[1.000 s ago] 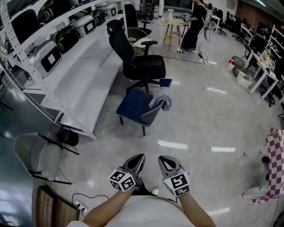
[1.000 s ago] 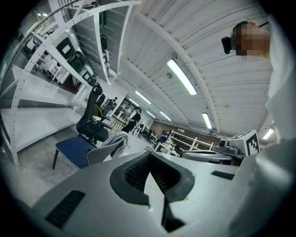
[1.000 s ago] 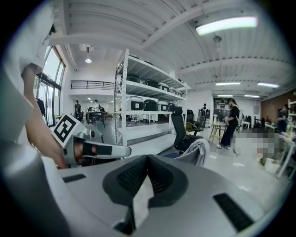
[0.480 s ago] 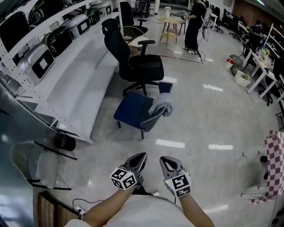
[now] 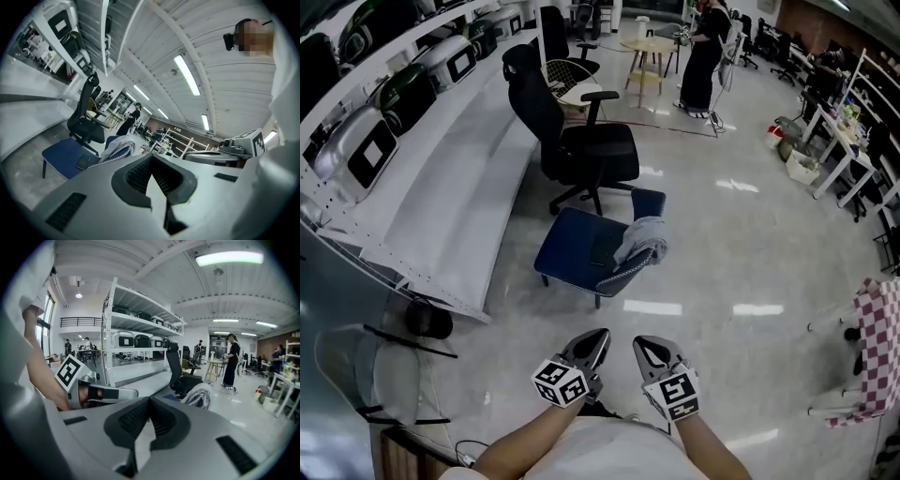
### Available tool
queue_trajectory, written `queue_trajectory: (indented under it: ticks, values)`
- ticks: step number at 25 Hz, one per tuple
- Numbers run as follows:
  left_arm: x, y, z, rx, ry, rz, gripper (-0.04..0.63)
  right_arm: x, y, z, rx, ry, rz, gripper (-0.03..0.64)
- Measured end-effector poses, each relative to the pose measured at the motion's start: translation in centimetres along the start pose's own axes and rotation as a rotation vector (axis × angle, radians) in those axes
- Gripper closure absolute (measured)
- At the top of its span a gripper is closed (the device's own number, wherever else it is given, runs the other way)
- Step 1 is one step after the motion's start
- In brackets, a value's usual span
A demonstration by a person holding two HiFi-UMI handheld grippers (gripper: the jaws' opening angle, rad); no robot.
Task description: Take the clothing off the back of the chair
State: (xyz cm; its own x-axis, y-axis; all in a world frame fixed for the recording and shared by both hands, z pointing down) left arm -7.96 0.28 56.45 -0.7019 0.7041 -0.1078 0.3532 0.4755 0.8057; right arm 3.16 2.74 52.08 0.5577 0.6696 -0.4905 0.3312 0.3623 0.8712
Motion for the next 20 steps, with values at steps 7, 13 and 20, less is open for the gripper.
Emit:
queue_trajectory:
  ticks: [7,13,20]
  values:
    - [-0.7,-1.7,-4.1,0.0,0.031,-0.018,0.588,-3.9,-1.0,-0.3,-0.023,0.03,-0.025,0.6]
    - [-1.3,-2.4,-4.9,-0.014,0.082,-0.04,0.588,-5.3,-2.0,-0.6,-0.023,0.044,-0.026,0.6]
    - [-2.8,-2.0,-4.7,-0.001,0.108,-0.067,0.588,-5.3,-1.5,0.7,-0.051,0.064,-0.046,0.6]
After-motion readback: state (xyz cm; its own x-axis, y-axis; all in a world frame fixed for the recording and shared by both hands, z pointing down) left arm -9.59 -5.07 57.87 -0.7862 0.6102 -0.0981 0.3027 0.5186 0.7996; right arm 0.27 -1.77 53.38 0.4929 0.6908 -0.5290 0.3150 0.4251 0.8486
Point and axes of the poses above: the fingertips, and each gripper's own axes: x backward along the fingers, z to its right, y out of its underside, the point moved 4 cm from there along x, backward along the fingers, and after that the axes turned 2 degrees about -z, right-handed, at the moved point
